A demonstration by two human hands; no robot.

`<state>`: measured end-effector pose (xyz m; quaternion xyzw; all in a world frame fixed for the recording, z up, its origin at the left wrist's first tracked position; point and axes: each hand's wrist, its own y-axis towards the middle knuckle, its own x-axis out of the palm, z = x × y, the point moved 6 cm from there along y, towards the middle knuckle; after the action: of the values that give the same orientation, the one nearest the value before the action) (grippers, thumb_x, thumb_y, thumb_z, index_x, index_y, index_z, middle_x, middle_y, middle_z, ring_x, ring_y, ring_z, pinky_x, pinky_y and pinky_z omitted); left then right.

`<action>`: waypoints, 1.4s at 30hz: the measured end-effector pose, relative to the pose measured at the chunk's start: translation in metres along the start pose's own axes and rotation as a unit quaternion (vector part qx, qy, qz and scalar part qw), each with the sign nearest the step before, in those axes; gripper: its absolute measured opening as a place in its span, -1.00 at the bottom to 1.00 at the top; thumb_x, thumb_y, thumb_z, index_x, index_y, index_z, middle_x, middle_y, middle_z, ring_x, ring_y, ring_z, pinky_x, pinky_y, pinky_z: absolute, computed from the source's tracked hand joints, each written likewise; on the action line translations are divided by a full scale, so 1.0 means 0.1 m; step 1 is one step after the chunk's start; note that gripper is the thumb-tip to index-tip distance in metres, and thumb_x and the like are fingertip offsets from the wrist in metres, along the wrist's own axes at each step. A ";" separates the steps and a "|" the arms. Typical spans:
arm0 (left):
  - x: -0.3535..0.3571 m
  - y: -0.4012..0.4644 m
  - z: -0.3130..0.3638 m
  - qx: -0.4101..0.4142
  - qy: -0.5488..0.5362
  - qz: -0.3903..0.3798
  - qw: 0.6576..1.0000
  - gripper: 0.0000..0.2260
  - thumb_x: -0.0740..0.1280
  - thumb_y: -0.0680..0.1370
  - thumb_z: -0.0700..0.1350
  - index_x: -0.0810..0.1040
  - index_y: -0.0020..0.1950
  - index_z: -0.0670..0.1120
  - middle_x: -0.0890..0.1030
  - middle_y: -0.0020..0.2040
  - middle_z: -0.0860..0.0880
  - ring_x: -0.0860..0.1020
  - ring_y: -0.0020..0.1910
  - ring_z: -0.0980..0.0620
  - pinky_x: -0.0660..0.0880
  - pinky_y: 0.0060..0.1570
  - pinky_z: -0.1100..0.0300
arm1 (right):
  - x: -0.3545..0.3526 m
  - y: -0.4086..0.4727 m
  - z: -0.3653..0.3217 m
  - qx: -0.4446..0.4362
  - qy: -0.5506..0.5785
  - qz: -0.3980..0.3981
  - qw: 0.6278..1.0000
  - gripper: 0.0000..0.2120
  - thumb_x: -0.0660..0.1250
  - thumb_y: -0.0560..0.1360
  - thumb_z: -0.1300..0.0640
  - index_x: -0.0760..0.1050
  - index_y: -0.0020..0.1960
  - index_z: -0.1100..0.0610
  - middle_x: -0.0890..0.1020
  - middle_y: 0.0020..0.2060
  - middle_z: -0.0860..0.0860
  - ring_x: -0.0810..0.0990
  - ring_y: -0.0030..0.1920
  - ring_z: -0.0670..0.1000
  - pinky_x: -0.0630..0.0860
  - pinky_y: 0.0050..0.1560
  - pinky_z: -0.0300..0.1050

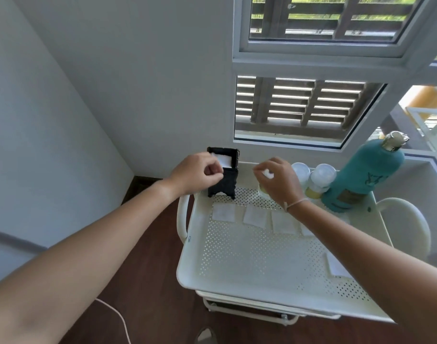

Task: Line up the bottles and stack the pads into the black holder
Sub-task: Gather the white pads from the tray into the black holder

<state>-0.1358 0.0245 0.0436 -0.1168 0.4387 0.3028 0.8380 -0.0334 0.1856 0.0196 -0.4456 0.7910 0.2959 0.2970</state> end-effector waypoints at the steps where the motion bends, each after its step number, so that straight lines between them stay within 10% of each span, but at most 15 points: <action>1: 0.13 -0.04 0.05 -0.004 0.006 -0.032 0.999 -0.93 0.36 0.46 -0.11 0.61 -0.12 -0.07 0.60 -0.14 0.00 0.54 -0.18 0.07 0.49 -0.15 0.15 | 0.05 -0.10 0.11 0.016 -0.007 -0.015 1.000 -0.83 0.32 0.46 0.10 0.61 -0.04 0.15 0.66 -0.08 0.11 0.55 -0.12 0.04 0.54 -0.03 -0.04; 12: 1.24 -0.21 -0.25 -0.119 0.139 -0.192 0.964 -0.63 0.08 0.57 -0.31 0.34 0.38 -0.18 0.35 0.37 -0.22 0.45 0.18 -0.22 0.43 0.14 0.01 | 0.67 -0.45 0.74 0.072 -0.184 -0.153 0.968 -0.68 0.26 0.46 0.03 0.50 0.19 0.07 0.56 0.17 0.11 0.47 0.13 0.19 0.39 0.13 0.01; 21: 1.26 -0.15 -0.49 -0.169 0.151 -0.121 0.966 -0.85 0.16 0.53 -0.27 0.52 -0.07 -0.22 0.57 -0.07 -0.20 0.53 -0.11 -0.16 0.50 -0.13 0.04 | 0.74 -0.46 0.72 0.086 -0.130 -0.124 0.980 -0.84 0.30 0.44 0.14 0.57 -0.03 0.17 0.59 0.03 0.16 0.47 0.06 0.21 0.41 0.05 -0.01; 31: 1.24 -0.08 -0.03 -0.097 -0.011 -0.190 0.977 -0.97 0.35 0.50 -0.08 0.58 -0.12 -0.01 0.59 -0.14 0.06 0.55 -0.15 0.10 0.45 -0.19 0.25 | -0.31 -0.85 0.94 0.143 0.086 -0.093 0.981 -0.95 0.35 0.43 0.19 0.52 -0.16 0.06 0.58 -0.24 -0.04 0.51 -0.21 -0.03 0.43 -0.16 -0.22; 42: 1.83 0.37 0.63 -0.054 0.004 -0.222 0.974 -0.98 0.34 0.50 -0.10 0.56 -0.10 -0.02 0.63 -0.04 0.00 0.56 -0.09 0.05 0.51 -0.02 0.14 | -0.48 -0.68 1.47 0.113 -0.131 -0.207 0.963 -0.92 0.27 0.48 0.16 0.53 -0.08 0.11 0.65 -0.11 0.04 0.56 -0.11 0.06 0.49 -0.01 -0.09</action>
<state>-0.0375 0.1566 -0.0644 -0.2572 0.3884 0.1317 0.8750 0.0773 0.2897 -0.0538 -0.5202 0.6639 0.1925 0.5016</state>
